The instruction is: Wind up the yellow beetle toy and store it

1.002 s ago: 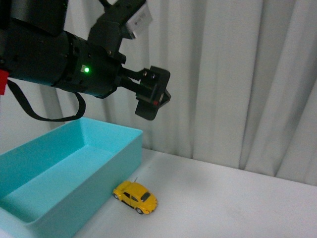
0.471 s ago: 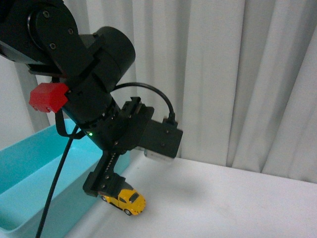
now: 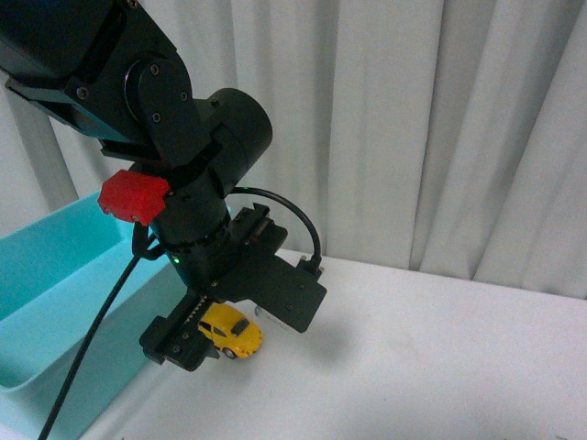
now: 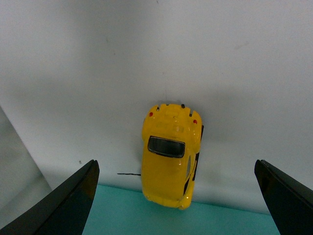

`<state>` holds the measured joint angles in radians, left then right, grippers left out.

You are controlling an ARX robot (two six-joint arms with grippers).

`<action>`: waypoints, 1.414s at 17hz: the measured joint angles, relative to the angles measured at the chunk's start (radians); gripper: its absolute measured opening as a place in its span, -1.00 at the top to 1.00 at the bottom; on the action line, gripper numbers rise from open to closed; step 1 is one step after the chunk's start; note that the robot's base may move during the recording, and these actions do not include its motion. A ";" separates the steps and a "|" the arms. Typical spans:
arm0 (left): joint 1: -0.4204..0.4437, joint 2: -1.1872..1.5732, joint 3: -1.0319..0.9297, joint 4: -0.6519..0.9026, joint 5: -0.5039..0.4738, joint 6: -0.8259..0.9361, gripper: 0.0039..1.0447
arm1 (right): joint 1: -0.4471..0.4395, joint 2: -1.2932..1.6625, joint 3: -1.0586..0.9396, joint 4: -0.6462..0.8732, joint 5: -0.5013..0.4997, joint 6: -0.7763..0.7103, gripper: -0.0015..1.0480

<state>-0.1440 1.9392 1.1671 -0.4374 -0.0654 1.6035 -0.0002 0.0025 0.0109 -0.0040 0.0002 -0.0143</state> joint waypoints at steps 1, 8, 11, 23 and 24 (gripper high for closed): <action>0.008 0.014 0.002 0.020 -0.010 -0.018 -0.88 | 0.000 0.000 0.000 0.000 0.000 0.000 -0.87; 0.037 0.109 0.023 0.057 -0.057 -0.164 -0.88 | 0.000 0.000 0.000 0.000 0.000 0.000 -0.87; 0.043 0.142 0.041 0.073 -0.056 -0.166 -0.78 | 0.000 0.000 0.000 0.000 0.000 0.000 -0.87; -0.026 0.107 0.071 -0.058 -0.013 -0.167 0.27 | 0.000 0.000 0.000 0.000 0.000 0.000 -0.87; -0.043 0.092 0.071 -0.076 0.006 -0.145 0.27 | 0.000 0.000 0.000 0.000 0.000 0.000 -0.87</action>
<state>-0.1871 2.0308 1.2381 -0.5133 -0.0589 1.4582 -0.0002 0.0025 0.0109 -0.0040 0.0002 -0.0143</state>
